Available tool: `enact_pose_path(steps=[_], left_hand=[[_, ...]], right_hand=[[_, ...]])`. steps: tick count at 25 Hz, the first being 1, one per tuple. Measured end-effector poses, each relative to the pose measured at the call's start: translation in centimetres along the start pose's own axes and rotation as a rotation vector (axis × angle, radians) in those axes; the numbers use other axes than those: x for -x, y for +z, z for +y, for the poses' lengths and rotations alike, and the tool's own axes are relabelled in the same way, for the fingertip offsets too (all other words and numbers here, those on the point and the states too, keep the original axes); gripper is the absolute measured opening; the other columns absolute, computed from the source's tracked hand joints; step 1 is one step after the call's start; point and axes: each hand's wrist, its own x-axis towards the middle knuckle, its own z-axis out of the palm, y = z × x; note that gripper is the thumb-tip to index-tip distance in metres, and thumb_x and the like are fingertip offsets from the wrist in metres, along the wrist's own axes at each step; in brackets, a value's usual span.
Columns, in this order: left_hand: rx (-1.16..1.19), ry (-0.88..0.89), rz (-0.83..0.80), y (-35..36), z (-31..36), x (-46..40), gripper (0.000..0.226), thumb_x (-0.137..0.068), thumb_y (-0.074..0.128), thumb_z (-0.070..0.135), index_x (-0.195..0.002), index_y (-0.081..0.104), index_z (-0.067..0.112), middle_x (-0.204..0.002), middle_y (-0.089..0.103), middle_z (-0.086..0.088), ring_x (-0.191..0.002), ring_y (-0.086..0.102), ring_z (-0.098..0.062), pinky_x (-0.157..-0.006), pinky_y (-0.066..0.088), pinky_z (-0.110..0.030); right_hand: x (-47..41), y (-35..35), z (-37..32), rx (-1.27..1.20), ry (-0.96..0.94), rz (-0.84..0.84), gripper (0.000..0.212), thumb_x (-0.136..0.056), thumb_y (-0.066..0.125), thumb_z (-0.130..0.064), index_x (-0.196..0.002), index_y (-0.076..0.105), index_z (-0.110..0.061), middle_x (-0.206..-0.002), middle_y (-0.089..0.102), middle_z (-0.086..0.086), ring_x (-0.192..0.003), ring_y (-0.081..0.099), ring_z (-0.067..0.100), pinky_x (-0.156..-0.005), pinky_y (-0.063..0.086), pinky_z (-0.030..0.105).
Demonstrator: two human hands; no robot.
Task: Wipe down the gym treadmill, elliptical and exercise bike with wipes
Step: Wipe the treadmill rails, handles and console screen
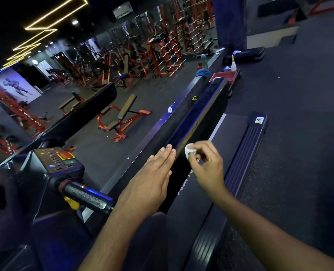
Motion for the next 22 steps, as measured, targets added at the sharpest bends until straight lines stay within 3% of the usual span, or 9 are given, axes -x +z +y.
enact_pose_path(steps=[3, 7, 13, 16, 22], left_hand=[[0.004, 0.011, 0.011, -0.2, 0.2, -0.1, 0.056, -0.110, 0.030, 0.023, -0.162, 0.011, 0.023, -0.164, -0.004, 0.016, -0.152, -0.004, 0.004, -0.116, -0.012, -0.010], [0.004, 0.009, 0.008, -0.1, 0.2, 0.0, 0.057, -0.110, 0.032, 0.021, -0.162, 0.009, 0.023, -0.165, -0.005, 0.015, -0.152, -0.005, 0.004, -0.116, -0.014, -0.010], [-0.020, 0.021, 0.006, 0.1, 0.0, 0.0, 0.056, -0.107, 0.025, 0.027, -0.161, 0.010, 0.024, -0.164, -0.004, 0.017, -0.151, -0.005, 0.005, -0.118, -0.010, -0.011], [-0.030, 0.015, 0.005, 0.1, 0.0, 0.1, 0.056, -0.107, 0.023, 0.031, -0.161, 0.011, 0.024, -0.166, 0.000, 0.014, -0.153, -0.004, 0.004, -0.120, -0.007, -0.013], [-0.040, 0.005, -0.013, 0.1, 0.0, 0.2, 0.063, -0.102, 0.013, 0.041, -0.162, 0.015, 0.024, -0.168, 0.003, 0.013, -0.154, 0.000, 0.003, -0.124, 0.000, -0.019]], right_hand=[[-6.4, -0.7, 1.7, 0.074, 0.113, 0.154, 0.012, -0.089, 0.062, -0.008, -0.092, 0.067, -0.018, -0.097, 0.061, -0.003, -0.075, 0.057, 0.004, -0.067, 0.042, 0.014], [-10.3, -1.5, 3.5, 0.144, 0.155, 0.217, 0.011, -0.088, 0.060, -0.010, -0.090, 0.067, -0.017, -0.098, 0.061, -0.004, -0.079, 0.059, 0.012, -0.069, 0.049, 0.029], [-0.8, 0.7, -0.5, 0.066, -0.141, 0.023, 0.016, -0.086, 0.067, 0.005, -0.096, 0.074, -0.005, -0.103, 0.063, 0.003, -0.090, 0.061, 0.010, -0.076, 0.049, 0.019], [-1.2, 0.2, -0.3, 0.065, -0.207, -0.052, 0.018, -0.085, 0.066, 0.008, -0.096, 0.075, -0.004, -0.100, 0.063, 0.003, -0.087, 0.060, 0.008, -0.074, 0.049, 0.018], [-10.4, -2.1, 4.1, 0.123, 0.025, 0.114, 0.013, -0.083, 0.064, -0.002, -0.089, 0.069, -0.011, -0.097, 0.061, 0.001, -0.081, 0.058, 0.011, -0.072, 0.044, 0.021]])
